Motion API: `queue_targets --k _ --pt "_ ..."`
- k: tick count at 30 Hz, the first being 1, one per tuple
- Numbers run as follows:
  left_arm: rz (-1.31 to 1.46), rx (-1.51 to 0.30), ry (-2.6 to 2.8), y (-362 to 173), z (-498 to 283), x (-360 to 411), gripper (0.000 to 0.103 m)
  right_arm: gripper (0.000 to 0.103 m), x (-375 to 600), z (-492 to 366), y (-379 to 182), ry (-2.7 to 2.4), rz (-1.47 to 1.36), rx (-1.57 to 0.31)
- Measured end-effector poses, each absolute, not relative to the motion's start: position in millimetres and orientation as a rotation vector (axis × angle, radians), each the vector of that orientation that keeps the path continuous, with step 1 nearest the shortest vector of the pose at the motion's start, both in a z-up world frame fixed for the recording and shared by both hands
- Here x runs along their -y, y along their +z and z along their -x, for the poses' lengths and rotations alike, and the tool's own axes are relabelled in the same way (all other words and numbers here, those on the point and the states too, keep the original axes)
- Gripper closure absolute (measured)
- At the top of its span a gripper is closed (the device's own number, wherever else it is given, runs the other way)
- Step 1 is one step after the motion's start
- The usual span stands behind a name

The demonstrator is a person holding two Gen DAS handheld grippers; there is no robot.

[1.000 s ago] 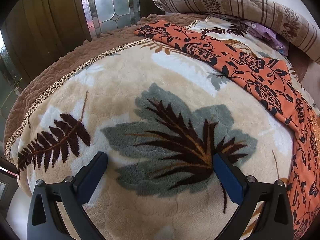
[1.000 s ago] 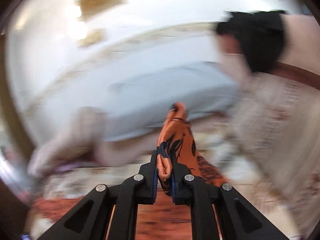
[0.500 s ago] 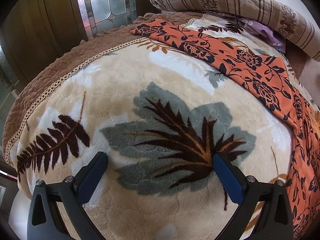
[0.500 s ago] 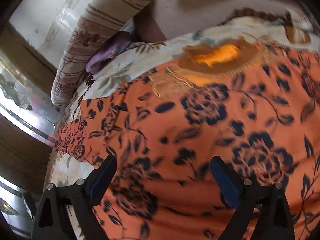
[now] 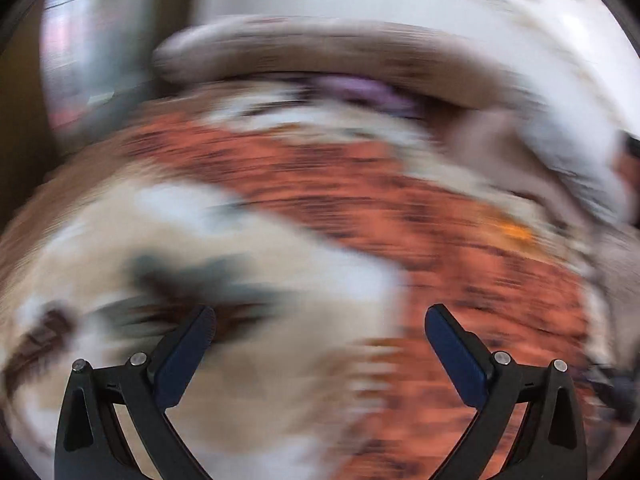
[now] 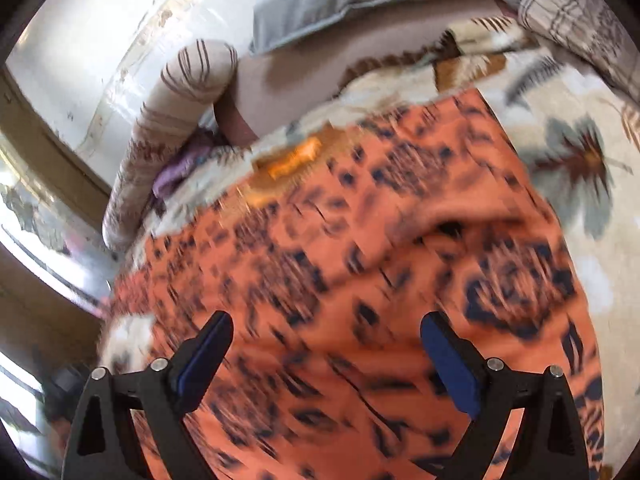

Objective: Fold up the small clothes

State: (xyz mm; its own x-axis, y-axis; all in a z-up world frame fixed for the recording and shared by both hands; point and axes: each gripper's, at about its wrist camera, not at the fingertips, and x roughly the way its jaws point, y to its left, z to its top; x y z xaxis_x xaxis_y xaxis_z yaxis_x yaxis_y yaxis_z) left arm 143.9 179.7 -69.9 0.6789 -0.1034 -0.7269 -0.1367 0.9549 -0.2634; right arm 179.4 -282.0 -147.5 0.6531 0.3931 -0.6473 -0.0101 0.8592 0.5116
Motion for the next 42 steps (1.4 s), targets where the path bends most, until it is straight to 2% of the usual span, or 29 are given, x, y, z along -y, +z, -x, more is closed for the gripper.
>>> queue_targets --k 6,10,14,16,17,18,20,22,27,31,32,35,37,38,39,41,42 --pt "0.293 -0.872 -0.347 -44 -223 -79 0.000 0.006 273 -164 -165 0.251 -0.413 -0.774" --pt "0.360 -1.026 -0.360 -88 -289 -55 0.003 0.006 288 -164 -171 0.287 -0.507 -0.755" --pt "0.405 -1.161 -0.296 -131 -319 -58 0.033 0.005 286 -164 -170 0.284 -0.493 -0.755" --pt "0.429 -1.189 -0.284 -143 -322 -64 0.040 0.005 285 -165 -171 0.287 -0.496 -0.755" --pt "0.418 -1.176 -0.271 -142 -322 -63 0.049 0.005 285 -165 -172 0.288 -0.498 -0.755" --pt "0.395 -1.173 -0.258 -141 -321 -63 0.068 0.005 285 -166 -172 0.288 -0.498 -0.755" --pt "0.335 -1.185 -0.198 -142 -324 -61 0.094 0.004 284 -166 -172 0.286 -0.494 -0.757" --pt "0.351 -1.162 -0.189 -137 -328 -67 0.095 0.004 283 -166 -171 0.285 -0.491 -0.759" --pt "0.221 -0.967 -0.136 -96 -308 -63 0.095 0.004 284 -166 -171 0.284 -0.492 -0.760" --pt "0.125 -1.121 -0.091 -135 -325 -52 0.091 0.002 284 -167 -171 0.290 -0.493 -0.761" --pt "0.114 -1.110 -0.091 -140 -321 -50 0.091 0.002 284 -167 -171 0.292 -0.494 -0.762" --pt "0.111 -1.061 -0.070 -125 -310 -48 0.077 0.002 284 -167 -170 0.293 -0.496 -0.764" --pt "0.096 -0.982 -0.090 -104 -295 -45 0.073 0.002 286 -167 -168 0.293 -0.502 -0.769" --pt "0.090 -0.955 -0.100 -97 -287 -45 0.064 0.002 289 -166 -162 0.295 -0.519 -0.776" --pt "0.084 -0.927 -0.112 -90 -280 -44 0.049 0.002 292 -167 -158 0.303 -0.536 -0.778" --pt "0.081 -0.895 -0.120 -85 -274 -46 0.034 0.002 305 -168 -139 0.324 -0.619 -0.741" --pt "0.078 -0.899 -0.132 -88 -272 -46 0.034 0.002 315 -172 -127 0.324 -0.659 -0.712"
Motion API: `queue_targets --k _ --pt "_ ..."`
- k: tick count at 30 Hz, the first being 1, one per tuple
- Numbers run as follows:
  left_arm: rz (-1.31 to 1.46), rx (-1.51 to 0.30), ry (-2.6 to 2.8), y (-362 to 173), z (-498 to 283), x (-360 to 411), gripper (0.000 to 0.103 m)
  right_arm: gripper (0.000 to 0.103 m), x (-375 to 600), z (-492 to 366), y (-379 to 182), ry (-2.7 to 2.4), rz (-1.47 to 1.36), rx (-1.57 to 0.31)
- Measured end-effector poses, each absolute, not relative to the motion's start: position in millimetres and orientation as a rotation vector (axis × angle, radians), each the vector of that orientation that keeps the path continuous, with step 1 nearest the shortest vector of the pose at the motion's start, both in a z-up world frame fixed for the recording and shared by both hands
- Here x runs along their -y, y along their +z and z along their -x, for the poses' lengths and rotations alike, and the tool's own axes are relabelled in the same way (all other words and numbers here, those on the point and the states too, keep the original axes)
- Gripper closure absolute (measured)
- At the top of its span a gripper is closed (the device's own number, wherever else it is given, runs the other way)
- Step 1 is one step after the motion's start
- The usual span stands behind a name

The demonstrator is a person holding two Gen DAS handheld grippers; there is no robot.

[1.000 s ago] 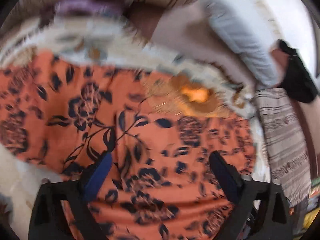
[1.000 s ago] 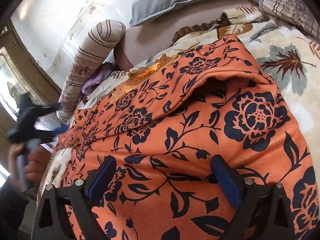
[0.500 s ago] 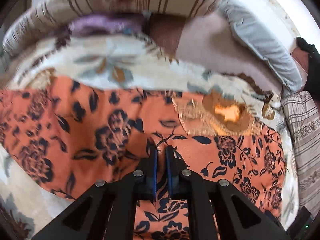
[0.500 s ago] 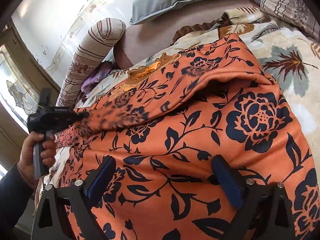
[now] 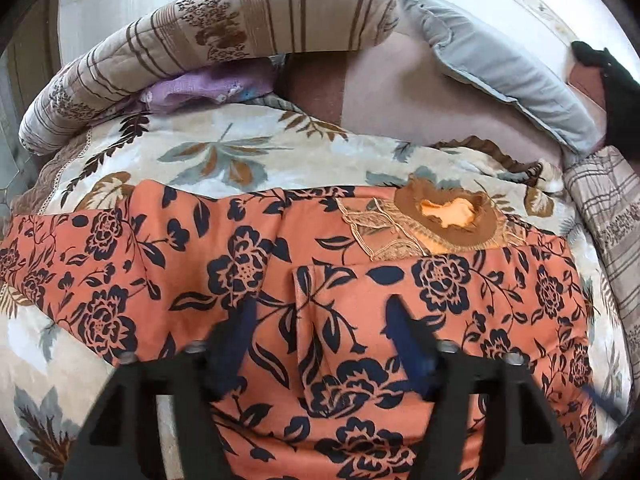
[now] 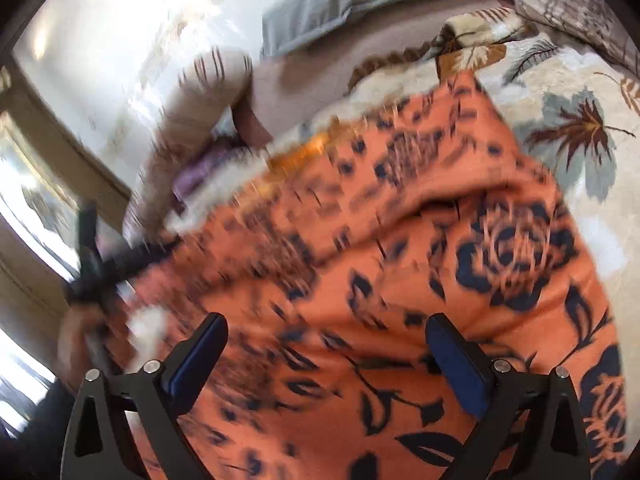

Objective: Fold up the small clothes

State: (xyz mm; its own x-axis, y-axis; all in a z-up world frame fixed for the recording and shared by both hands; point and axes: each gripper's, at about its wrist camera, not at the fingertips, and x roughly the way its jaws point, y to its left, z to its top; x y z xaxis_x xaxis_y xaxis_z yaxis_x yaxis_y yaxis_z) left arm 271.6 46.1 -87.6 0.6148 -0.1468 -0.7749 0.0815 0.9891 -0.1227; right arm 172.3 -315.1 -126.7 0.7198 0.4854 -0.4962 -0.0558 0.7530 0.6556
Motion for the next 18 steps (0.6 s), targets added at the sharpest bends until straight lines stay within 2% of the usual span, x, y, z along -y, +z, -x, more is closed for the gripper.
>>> queue_targets --k 5,7,8,9,10,13,18 --pt "0.141 -1.019 -0.142 -129 -283 -46 0.034 0.002 355 -238 -110 0.392 -0.772 -0.743" --pt "0.147 -1.052 -0.120 -143 -284 -50 0.034 0.002 378 -260 -125 0.303 -0.784 -0.768" --pt "0.144 -1.041 -0.124 -143 -280 -50 0.034 0.003 395 -271 -147 0.249 -0.839 -0.840" --pt "0.134 -1.033 -0.130 -142 -278 -49 0.034 0.009 414 -275 -172 0.221 -0.958 -0.894" --pt "0.122 -1.033 -0.134 -142 -277 -49 0.034 0.013 424 -271 -176 0.235 -1.025 -0.857" --pt "0.098 -1.022 -0.140 -143 -275 -48 0.034 0.010 428 -269 -149 0.215 -0.948 -0.825" --pt "0.071 -1.005 -0.144 -145 -271 -47 0.034 0.010 423 -320 -123 0.312 -0.861 -0.778"
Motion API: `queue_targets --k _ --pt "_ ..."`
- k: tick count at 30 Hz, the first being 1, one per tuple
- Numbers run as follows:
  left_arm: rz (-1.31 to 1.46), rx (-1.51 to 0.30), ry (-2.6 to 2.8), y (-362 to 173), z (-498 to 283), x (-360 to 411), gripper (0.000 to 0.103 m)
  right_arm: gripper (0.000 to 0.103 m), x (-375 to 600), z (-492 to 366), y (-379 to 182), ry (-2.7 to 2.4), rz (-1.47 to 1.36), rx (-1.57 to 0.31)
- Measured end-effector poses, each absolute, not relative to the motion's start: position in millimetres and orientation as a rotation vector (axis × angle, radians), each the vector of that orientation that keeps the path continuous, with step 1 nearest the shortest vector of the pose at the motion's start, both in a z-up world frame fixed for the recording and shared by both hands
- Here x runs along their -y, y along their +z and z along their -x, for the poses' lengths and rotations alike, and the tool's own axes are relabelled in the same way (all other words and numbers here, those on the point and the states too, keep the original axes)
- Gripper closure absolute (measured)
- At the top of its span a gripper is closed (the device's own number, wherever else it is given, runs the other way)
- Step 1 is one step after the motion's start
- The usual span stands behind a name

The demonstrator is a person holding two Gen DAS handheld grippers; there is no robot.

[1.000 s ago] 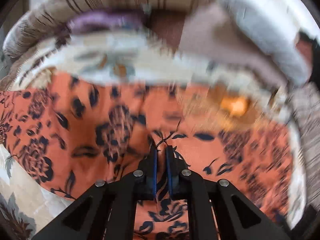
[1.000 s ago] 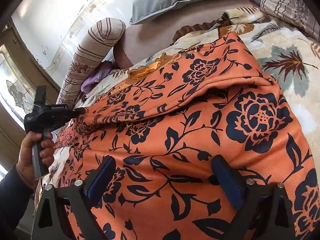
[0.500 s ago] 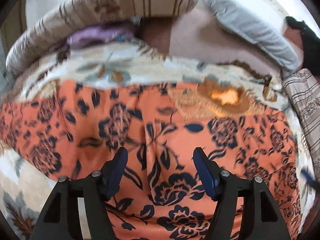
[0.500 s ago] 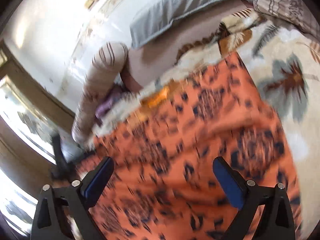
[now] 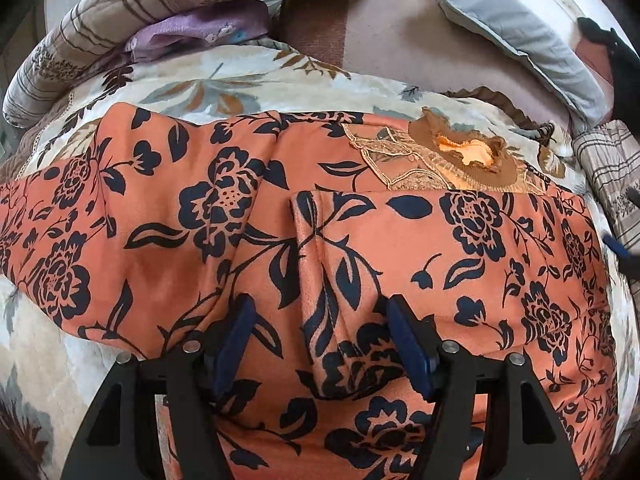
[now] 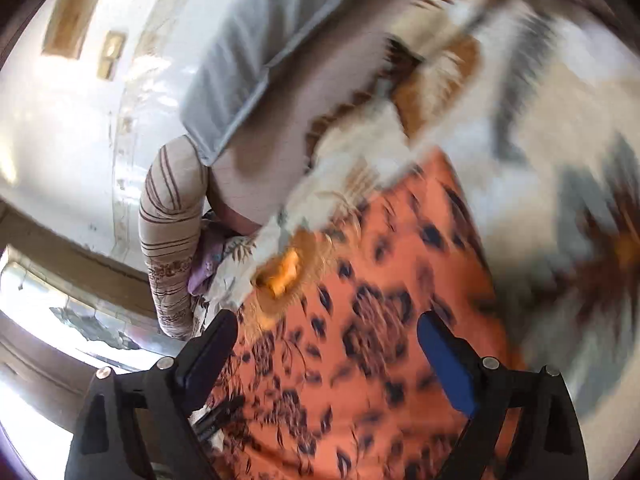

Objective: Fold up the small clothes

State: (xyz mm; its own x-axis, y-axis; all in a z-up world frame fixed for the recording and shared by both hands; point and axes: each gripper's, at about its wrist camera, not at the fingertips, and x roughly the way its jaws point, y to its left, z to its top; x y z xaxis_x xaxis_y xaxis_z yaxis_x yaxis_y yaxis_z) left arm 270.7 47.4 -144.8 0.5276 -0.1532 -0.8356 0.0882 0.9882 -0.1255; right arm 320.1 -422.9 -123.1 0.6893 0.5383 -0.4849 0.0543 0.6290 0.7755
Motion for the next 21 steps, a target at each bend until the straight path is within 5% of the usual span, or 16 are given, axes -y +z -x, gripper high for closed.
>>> queue_targets --k 4,9,21 --pt "0.149 -1.003 -0.189 -132 -268 -60 0.034 0.010 447 -347 -164 0.139 -0.936 -0.845" --pt "0.301 -0.878 -0.171 -94 -247 -135 0.034 0.010 398 -284 -114 0.145 -0.647 -0.718" --pt "1.158 -0.690 0.212 -133 -231 -439 0.033 0.010 261 -173 -165 0.243 -0.360 -0.814"
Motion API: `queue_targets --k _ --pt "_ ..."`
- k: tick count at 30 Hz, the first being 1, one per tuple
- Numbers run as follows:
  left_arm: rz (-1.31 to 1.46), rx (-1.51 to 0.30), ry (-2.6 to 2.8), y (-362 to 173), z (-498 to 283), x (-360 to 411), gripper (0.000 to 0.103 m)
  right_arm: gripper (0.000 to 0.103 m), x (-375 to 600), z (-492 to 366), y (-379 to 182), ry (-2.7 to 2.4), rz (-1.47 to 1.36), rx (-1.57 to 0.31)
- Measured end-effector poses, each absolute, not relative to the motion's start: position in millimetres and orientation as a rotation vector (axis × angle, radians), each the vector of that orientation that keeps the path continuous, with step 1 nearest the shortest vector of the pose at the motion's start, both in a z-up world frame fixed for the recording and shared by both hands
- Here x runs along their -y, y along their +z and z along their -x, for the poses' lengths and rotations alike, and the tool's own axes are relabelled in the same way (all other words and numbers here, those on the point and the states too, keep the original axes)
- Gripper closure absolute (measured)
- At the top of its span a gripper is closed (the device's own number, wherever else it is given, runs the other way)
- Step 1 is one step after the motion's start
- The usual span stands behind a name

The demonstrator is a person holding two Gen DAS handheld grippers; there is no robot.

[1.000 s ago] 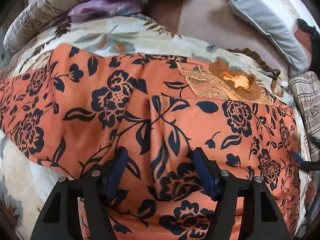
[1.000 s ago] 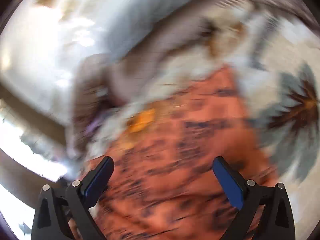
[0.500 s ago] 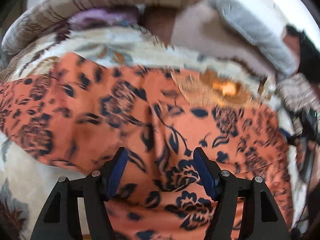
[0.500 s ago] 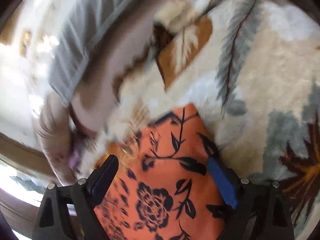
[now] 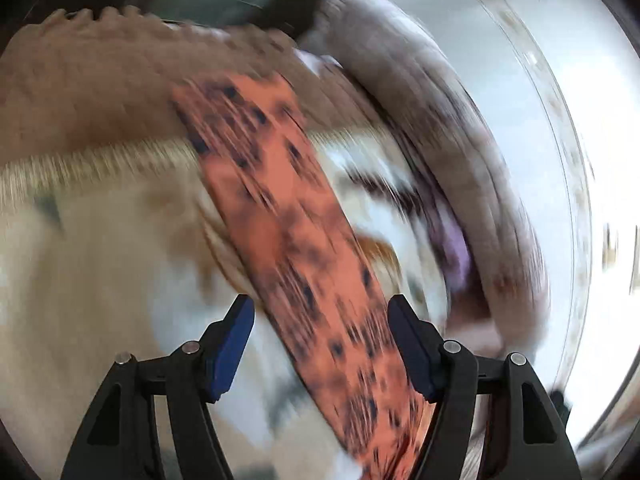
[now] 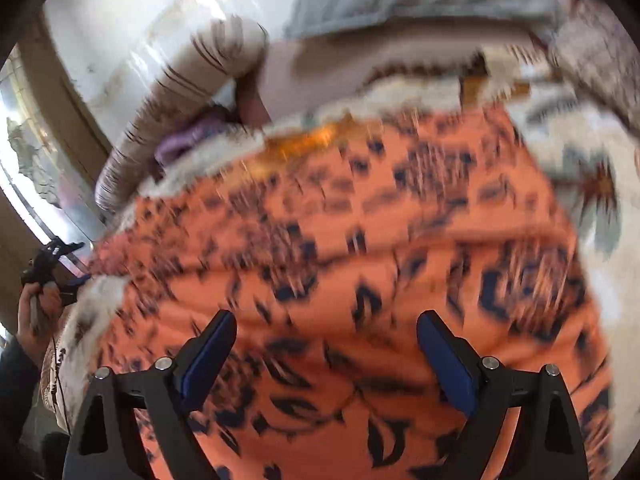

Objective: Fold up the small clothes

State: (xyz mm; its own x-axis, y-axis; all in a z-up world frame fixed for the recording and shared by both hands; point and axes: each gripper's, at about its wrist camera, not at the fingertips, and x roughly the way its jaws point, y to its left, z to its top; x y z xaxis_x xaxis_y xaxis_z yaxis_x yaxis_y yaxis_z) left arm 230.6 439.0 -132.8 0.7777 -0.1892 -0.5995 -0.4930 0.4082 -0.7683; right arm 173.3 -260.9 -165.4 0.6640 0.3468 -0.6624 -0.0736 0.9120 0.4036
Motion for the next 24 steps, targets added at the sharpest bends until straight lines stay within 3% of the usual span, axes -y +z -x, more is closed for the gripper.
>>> queue_targets --k 11,13,14,18,24 --pt "1.144 -0.691 0.331 -148 -273 -485 0.034 0.006 263 -181 -168 0.244 -0.348 -0.811" --pt "1.074 -0.741 0.393 -146 -275 -482 0.081 0.006 262 -183 -170 0.247 -0.356 -0.809" --pt "1.017 -0.806 0.415 -146 -282 -481 0.098 0.006 262 -183 -170 0.248 -0.358 -0.808" --pt "0.835 -0.803 0.462 -118 -284 -459 0.098 0.006 264 -182 -172 0.254 -0.370 -0.806" --pt "0.426 -0.645 0.260 1 -273 -327 0.098 0.006 273 -180 -174 0.283 -0.437 -0.780"
